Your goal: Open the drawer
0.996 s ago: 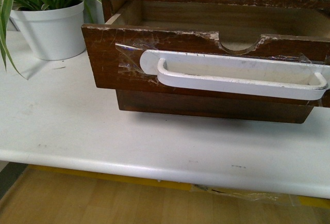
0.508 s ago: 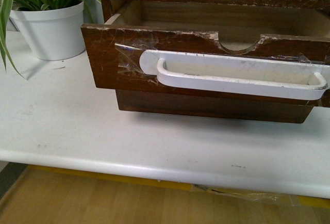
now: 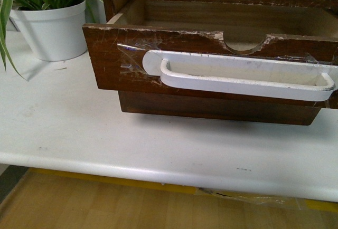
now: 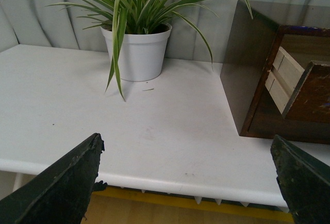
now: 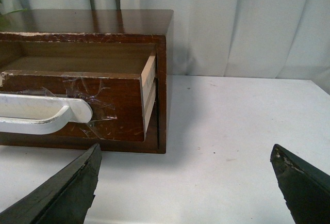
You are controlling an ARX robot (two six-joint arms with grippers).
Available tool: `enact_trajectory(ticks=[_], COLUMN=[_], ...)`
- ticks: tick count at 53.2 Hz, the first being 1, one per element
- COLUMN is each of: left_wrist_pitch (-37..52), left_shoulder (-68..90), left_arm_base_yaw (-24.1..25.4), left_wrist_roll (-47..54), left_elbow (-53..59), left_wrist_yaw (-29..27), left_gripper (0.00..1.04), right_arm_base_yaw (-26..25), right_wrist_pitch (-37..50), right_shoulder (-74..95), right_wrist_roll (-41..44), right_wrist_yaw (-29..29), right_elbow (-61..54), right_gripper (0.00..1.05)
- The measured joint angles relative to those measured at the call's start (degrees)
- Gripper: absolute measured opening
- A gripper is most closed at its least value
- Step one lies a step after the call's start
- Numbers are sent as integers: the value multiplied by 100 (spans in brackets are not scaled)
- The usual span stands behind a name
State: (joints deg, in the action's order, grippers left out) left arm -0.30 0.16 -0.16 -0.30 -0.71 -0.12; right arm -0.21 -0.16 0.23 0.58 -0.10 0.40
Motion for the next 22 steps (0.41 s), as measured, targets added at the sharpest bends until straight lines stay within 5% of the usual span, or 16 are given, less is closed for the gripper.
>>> enact_trajectory(ticks=[22], left_wrist_pitch=[0], left_shoulder=[0], left_arm_base_yaw=[0], left_wrist_roll=[0], left_elbow=[0], left_wrist_yaw=[0], left_gripper=[99], right_arm_base_yaw=[0], right_wrist_pitch=[0], right_shoulder=[0], right_wrist_roll=[-2], right_wrist_yaw=[0], right_elbow=[0], right_gripper=[96])
